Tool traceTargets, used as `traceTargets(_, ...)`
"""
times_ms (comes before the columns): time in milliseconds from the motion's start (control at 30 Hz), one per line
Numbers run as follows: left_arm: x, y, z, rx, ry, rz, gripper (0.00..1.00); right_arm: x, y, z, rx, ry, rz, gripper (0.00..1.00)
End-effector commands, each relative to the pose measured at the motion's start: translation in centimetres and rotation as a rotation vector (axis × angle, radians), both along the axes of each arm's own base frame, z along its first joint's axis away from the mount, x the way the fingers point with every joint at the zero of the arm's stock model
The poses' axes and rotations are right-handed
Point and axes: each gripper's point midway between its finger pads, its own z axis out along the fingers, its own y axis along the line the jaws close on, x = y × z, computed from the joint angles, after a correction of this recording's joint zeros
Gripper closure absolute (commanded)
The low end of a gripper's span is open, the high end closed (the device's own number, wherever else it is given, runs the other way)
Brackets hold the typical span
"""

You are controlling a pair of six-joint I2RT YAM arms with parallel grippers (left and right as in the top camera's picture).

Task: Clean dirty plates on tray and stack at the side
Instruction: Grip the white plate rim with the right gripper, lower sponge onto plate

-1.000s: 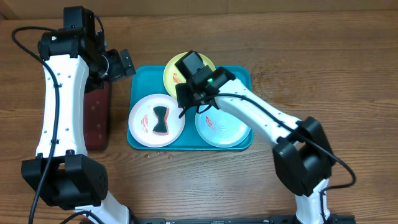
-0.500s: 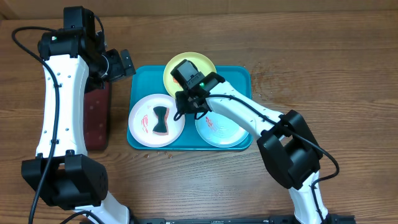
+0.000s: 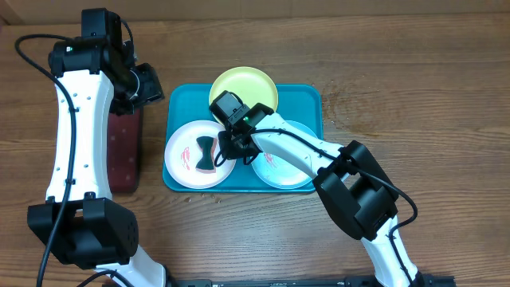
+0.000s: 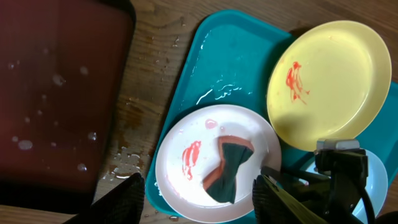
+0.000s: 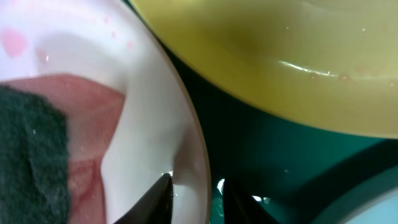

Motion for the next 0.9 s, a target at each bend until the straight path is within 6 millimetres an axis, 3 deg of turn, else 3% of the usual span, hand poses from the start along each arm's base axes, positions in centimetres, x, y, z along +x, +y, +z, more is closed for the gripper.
traceTargets(0,-0.7,-0.2,-1.5,-0.007,0.044,0.000,0.36,0.5,-0.2,0.4,-0.010,-0.011,-0.009,0.77)
traceTargets(167,-1.7,-1.6,-4.6,-0.079,0.099,-0.037,0.44,0.4,-0.4,0.3,-0.016,-0.004,-0.009,0.85)
traceTargets(300,-2.4,-4.3,-7.6,-0.197,0.113,-0.135,0.34,0.4,-0.3,0.3,-0.013,-0.006,-0.009,0.85)
traceTargets(500,-3.5,-6.7,-11.8,-0.234,0.127,-0.200,0.33,0.5,-0.3,0.3,-0.013,-0.006,-0.010,0.85)
traceTargets(633,-3.8,-7.9,-13.4,-0.216,0.120,-0.238,0.33,0.5,-0.3,0.3,-0.013,-0.006,-0.010,0.85)
traceTargets(700,-3.8,-7.6,-14.1,-0.166,0.123,-0.223,0.34,0.5,-0.3,0.3,-0.013,-0.006,-0.010,0.85)
traceTargets(867,-3.8,-7.7,-14.6,-0.136,0.117,-0.248,0.43,0.4,-0.3,0.3,-0.014,-0.006,-0.010,0.86)
